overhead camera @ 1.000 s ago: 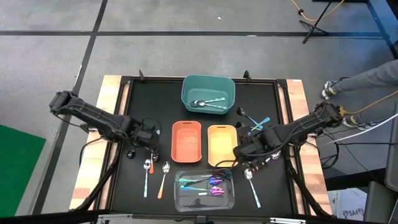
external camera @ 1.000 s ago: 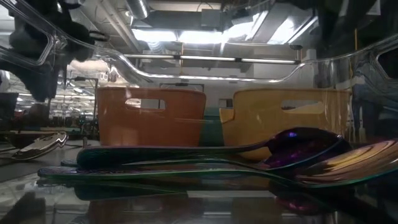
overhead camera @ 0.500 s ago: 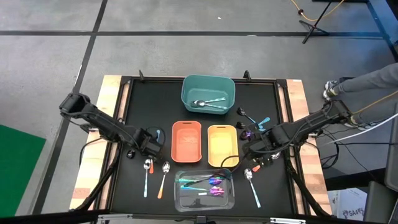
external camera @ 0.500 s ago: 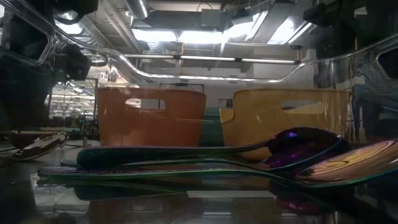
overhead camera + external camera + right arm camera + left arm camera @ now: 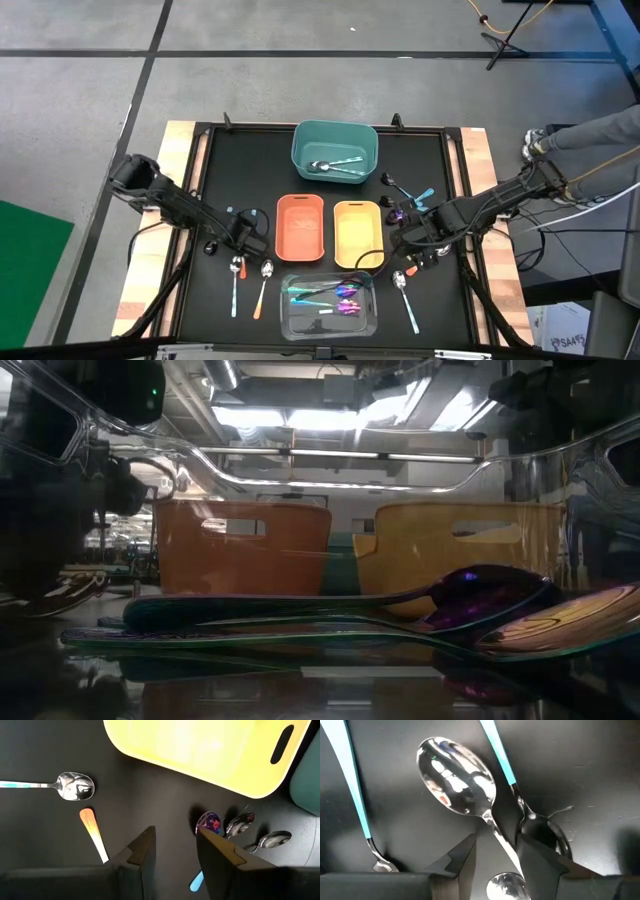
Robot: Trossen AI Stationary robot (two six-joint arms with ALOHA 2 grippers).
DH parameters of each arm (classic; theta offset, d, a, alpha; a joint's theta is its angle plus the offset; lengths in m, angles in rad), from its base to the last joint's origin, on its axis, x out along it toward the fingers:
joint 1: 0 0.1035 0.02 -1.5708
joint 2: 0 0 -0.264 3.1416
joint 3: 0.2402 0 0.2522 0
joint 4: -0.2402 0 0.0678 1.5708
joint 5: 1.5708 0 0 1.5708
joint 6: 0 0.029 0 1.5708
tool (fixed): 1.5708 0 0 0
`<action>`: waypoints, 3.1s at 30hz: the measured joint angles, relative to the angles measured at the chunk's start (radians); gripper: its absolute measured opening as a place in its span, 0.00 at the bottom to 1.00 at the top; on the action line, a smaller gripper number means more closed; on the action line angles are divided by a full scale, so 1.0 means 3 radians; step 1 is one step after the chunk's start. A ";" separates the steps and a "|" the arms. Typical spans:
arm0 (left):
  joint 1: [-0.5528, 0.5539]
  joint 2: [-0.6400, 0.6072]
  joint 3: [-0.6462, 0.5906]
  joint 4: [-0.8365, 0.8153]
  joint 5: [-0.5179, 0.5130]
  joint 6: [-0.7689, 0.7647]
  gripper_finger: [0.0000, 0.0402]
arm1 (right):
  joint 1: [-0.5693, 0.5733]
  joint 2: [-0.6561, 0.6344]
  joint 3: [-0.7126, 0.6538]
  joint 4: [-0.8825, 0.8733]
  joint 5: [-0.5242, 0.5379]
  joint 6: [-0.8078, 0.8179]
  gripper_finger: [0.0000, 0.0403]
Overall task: Sort silverware by color (type)
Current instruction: Put the orange spoon into the orange bin
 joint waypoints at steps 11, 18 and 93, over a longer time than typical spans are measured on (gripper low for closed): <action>0.0000 0.0024 -0.0030 0.0036 -0.0025 -0.0118 0.34 | 0.0000 0.0000 0.0000 -0.0006 -0.0001 0.0000 0.32; 0.0000 0.0016 -0.0111 0.0123 -0.0024 -0.0118 0.33 | 0.0000 0.0001 0.0000 -0.0007 -0.0001 0.0000 0.32; 0.0162 -0.0186 0.0750 -0.0806 -0.0167 0.0423 0.01 | 0.0000 -0.0666 -0.0935 0.0966 -0.0003 0.0174 0.32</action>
